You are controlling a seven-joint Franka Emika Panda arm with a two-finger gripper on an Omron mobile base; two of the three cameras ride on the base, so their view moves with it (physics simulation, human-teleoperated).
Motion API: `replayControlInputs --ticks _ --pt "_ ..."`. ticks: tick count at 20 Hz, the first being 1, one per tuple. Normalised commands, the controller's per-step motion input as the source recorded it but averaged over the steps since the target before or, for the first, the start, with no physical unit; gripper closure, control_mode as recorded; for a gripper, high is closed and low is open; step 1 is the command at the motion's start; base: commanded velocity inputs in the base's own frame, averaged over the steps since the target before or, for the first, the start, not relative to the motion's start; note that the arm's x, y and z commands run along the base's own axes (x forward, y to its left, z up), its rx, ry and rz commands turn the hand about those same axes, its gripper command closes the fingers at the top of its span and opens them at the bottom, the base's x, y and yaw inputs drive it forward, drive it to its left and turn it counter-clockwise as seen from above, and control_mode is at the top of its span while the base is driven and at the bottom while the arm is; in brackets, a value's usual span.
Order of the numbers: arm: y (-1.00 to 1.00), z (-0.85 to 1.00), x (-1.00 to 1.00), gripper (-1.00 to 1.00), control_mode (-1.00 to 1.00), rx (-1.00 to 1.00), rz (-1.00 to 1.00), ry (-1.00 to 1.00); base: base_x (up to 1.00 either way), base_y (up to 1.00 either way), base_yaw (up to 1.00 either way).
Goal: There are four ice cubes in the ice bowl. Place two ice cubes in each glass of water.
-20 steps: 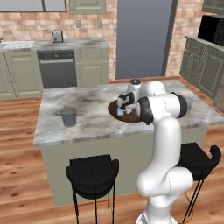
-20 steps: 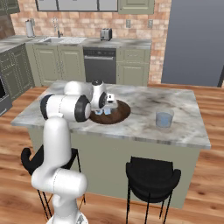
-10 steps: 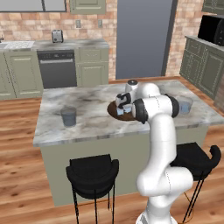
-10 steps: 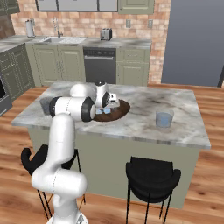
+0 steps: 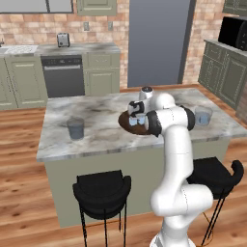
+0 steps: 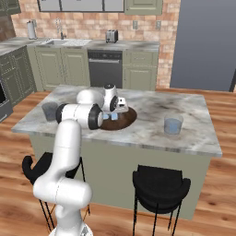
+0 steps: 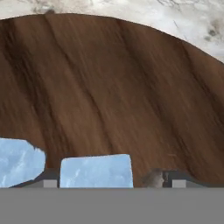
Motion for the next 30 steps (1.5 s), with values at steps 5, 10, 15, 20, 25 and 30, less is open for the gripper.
replayControlInputs --ticks 5,10,15,20,25,30 --pt "0.00 0.00 -0.02 1.00 -1.00 0.00 0.00 0.01 0.00 0.00 0.00" --pt "0.00 0.11 -0.50 1.00 -1.00 0.00 -0.01 -0.07 0.00 0.00 0.00" --pt "-0.04 0.92 -0.91 1.00 -1.00 0.01 -0.18 -0.24 0.00 0.00 0.00" --pt "-0.37 1.00 -1.00 1.00 -1.00 0.04 -0.31 -0.20 0.00 0.00 0.00" --pt "-0.62 0.86 -0.94 1.00 -1.00 0.15 -0.48 -0.06 0.00 0.00 0.00" --pt "-0.76 0.87 -0.56 1.00 -1.00 0.36 -0.54 0.00 0.00 0.00 0.00"
